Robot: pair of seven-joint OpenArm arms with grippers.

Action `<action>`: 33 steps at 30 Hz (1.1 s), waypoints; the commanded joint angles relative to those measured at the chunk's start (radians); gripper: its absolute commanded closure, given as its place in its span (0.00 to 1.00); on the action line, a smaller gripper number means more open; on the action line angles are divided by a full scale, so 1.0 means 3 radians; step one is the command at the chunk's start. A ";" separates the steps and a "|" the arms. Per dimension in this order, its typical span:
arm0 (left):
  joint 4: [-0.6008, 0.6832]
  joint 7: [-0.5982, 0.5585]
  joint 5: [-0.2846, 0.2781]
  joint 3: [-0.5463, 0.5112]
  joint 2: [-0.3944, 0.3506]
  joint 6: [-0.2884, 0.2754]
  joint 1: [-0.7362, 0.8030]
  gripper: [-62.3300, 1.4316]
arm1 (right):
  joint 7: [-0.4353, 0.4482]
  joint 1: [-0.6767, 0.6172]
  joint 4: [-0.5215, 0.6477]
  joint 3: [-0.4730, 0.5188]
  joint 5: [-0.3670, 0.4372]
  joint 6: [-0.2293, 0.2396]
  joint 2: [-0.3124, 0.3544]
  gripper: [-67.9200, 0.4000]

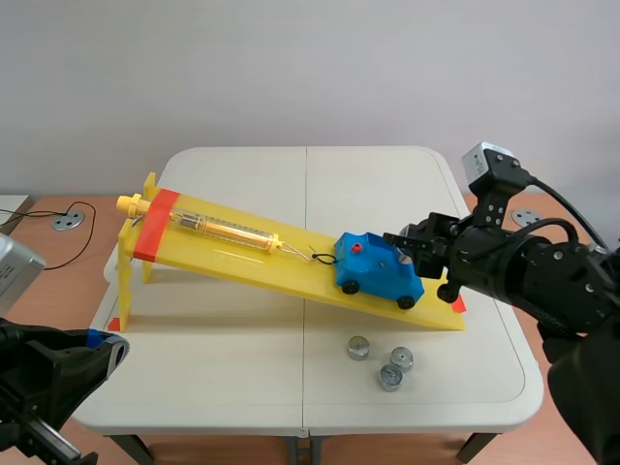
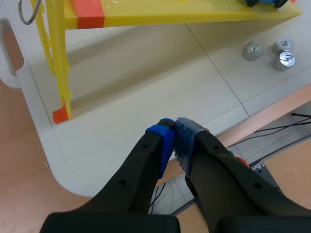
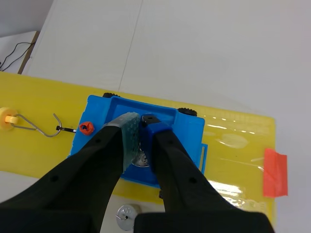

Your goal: Place the four metal weights on the blue cart on the ramp.

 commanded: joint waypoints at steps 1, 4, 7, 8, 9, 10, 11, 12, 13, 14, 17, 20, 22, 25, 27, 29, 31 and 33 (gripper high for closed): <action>0.0228 -0.0298 -0.0245 -0.0027 0.0027 -0.0118 -0.0066 0.93 | 0.0532 0.0355 0.0276 -0.0051 0.0145 0.0140 0.0024 0.98; 0.0228 -0.0298 -0.0245 -0.0027 0.0027 -0.0118 -0.0066 0.93 | 0.0587 0.0423 0.0186 -0.0051 0.0074 0.0140 -0.0014 0.98; 0.0228 -0.0298 -0.0245 -0.0027 0.0027 -0.0118 -0.0066 0.93 | 0.0655 0.0483 0.0113 -0.0051 -0.0025 0.0137 -0.0047 0.98; 0.0228 -0.0298 -0.0245 -0.0027 0.0027 -0.0118 -0.0066 0.93 | 0.0674 0.0501 0.0090 -0.0051 -0.0056 0.0136 -0.0057 0.98; 0.0228 -0.0298 -0.0245 -0.0027 0.0027 -0.0118 -0.0066 0.93 | 0.0713 0.0519 0.0065 -0.0051 -0.0075 0.0136 -0.0065 0.98; 0.0228 -0.0298 -0.0245 -0.0027 0.0027 -0.0118 -0.0066 0.93 | 0.0750 0.0538 0.0039 -0.0051 -0.0080 0.0128 -0.0075 0.98; 0.0228 -0.0296 -0.0245 -0.0027 0.0027 -0.0118 -0.0066 0.93 | 0.0762 0.0559 0.0004 -0.0051 -0.0094 0.0125 -0.0086 0.98; 0.0228 -0.0296 -0.0245 -0.0027 0.0027 -0.0118 -0.0066 0.93 | 0.0765 0.0581 -0.0033 -0.0051 -0.0120 0.0125 -0.0099 0.98; 0.0228 -0.0296 -0.0245 -0.0027 0.0027 -0.0118 -0.0065 0.93 | 0.0769 0.0605 -0.0072 -0.0061 -0.0131 0.0125 -0.0111 0.98; 0.0228 -0.0296 -0.0245 -0.0027 0.0027 -0.0118 -0.0065 0.93 | 0.0785 0.0623 -0.0117 -0.0076 -0.0139 0.0125 -0.0112 0.98; 0.0228 -0.0296 -0.0245 -0.0027 0.0027 -0.0118 -0.0065 0.93 | 0.0827 0.0640 -0.0177 -0.0128 -0.0153 0.0125 -0.0112 0.98; 0.0228 -0.0296 -0.0245 -0.0027 0.0027 -0.0118 -0.0065 0.93 | 0.0882 0.0638 -0.0177 -0.0135 -0.0212 0.0123 -0.0112 0.98; 0.0228 -0.0296 -0.0245 -0.0027 0.0027 -0.0118 -0.0065 0.93 | 0.0902 0.0638 -0.0177 -0.0135 -0.0252 0.0117 -0.0111 0.98; 0.0228 -0.0296 -0.0245 -0.0027 0.0027 -0.0118 -0.0065 0.93 | 0.0923 0.0637 -0.0177 -0.0131 -0.0254 0.0112 -0.0109 0.89; 0.0228 -0.0296 -0.0245 -0.0027 0.0027 -0.0118 -0.0065 0.93 | 0.0965 0.0638 -0.0177 -0.0130 -0.0258 0.0112 -0.0109 0.81; 0.0228 -0.0296 -0.0245 -0.0027 0.0027 -0.0118 -0.0065 0.93 | 0.1003 0.0638 -0.0173 -0.0130 -0.0264 0.0116 -0.0108 0.75; 0.0228 -0.0296 -0.0245 -0.0027 0.0027 -0.0118 -0.0065 0.93 | 0.1006 0.0637 -0.0150 -0.0102 -0.0264 0.0141 -0.0108 0.69; 0.0228 -0.0296 -0.0245 -0.0027 0.0027 -0.0118 -0.0065 0.93 | 0.1002 0.0618 -0.0086 -0.0043 -0.0264 0.0192 -0.0098 0.64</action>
